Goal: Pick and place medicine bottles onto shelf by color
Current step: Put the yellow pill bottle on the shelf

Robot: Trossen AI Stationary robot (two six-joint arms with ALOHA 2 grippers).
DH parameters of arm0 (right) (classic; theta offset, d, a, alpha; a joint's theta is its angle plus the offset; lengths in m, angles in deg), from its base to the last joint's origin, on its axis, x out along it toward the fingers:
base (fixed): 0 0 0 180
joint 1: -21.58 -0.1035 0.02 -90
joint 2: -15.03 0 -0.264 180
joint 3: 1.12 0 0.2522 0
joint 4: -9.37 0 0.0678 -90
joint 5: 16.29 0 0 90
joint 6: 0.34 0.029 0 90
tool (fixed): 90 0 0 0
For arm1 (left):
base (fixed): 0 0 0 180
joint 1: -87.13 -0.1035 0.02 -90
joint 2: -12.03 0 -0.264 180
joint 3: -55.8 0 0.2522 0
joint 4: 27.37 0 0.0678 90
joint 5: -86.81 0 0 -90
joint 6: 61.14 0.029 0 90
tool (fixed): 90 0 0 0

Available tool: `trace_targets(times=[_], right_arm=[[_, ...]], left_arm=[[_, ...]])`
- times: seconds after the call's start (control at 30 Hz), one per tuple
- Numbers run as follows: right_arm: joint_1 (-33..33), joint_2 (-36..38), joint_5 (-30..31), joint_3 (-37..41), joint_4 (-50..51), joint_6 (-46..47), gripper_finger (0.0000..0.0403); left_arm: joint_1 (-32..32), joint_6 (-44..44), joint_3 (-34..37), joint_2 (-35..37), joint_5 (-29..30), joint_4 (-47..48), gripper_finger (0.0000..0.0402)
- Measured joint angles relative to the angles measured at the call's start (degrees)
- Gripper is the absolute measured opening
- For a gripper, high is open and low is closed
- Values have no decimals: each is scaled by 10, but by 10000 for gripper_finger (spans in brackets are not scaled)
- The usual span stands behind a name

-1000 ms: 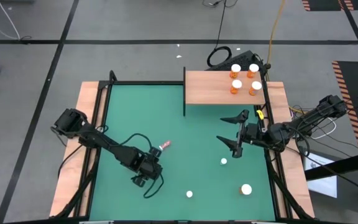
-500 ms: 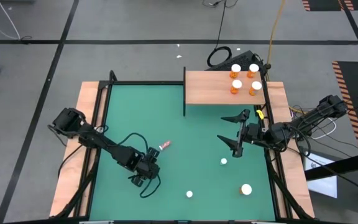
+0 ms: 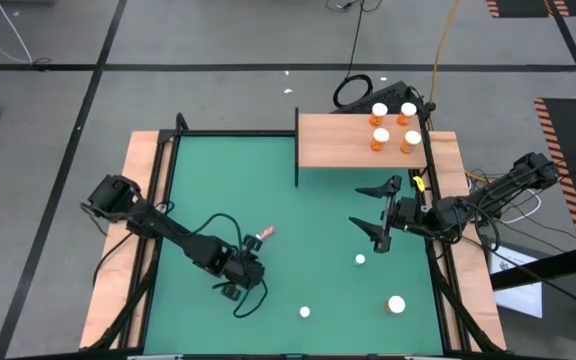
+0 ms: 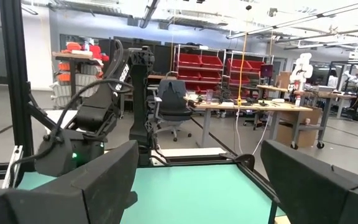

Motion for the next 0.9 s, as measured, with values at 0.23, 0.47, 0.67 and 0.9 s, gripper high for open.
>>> trace_targets(times=[0.23, 0.47, 0.67, 0.9], right_arm=[[2, -11, 0, 0, 0, 0, 336], [17, -28, 0, 0, 3, -2, 336], [22, -44, 0, 0, 3, -3, 336], [23, -57, -3, 0, 4, -16, 336]], left_arm=[[0, 66, -95, 0, 68, 4, 109], [-7, 150, -216, 1, 97, 5, 110], [-30, 181, -253, 12, 97, -55, 110], [-77, 193, -252, 29, 32, -180, 110]])
